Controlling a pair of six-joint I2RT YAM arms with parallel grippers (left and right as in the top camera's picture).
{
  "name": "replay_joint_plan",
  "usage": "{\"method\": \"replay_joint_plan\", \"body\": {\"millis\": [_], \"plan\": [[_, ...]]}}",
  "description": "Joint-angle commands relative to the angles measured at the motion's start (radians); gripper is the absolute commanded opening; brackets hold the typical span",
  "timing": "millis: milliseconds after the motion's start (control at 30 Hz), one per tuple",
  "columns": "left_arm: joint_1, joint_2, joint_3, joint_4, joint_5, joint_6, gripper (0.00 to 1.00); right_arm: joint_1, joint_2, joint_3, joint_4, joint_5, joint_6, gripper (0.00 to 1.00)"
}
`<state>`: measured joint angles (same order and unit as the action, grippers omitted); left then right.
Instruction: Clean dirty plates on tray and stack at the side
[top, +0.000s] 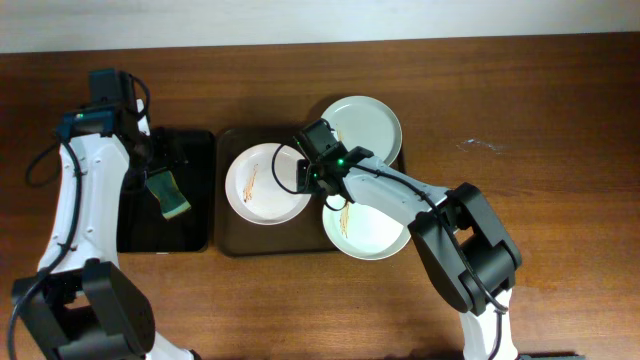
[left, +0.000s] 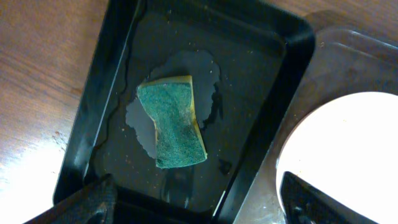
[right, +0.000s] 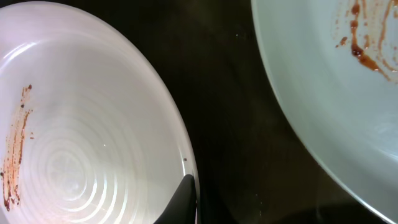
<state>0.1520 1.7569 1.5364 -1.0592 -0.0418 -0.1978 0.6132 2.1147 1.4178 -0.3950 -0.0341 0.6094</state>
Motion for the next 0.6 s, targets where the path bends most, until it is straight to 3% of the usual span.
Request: {"method": "replay_joint_plan", "body": {"millis": [0, 233, 567], "plan": [[0.017, 0.031, -0.010, -0.003, -0.012, -0.100, 0.66, 0.009, 0.020, 0.009, -0.005, 0.012, 0.008, 0.04], [0.047, 0.100, -0.093, 0.103, -0.061, -0.158, 0.52, 0.008, 0.020, 0.009, -0.016, 0.005, -0.002, 0.04], [0.047, 0.167, -0.243, 0.271, -0.060, -0.237, 0.52, 0.008, 0.020, 0.009, -0.019, 0.005, -0.002, 0.04]]}}
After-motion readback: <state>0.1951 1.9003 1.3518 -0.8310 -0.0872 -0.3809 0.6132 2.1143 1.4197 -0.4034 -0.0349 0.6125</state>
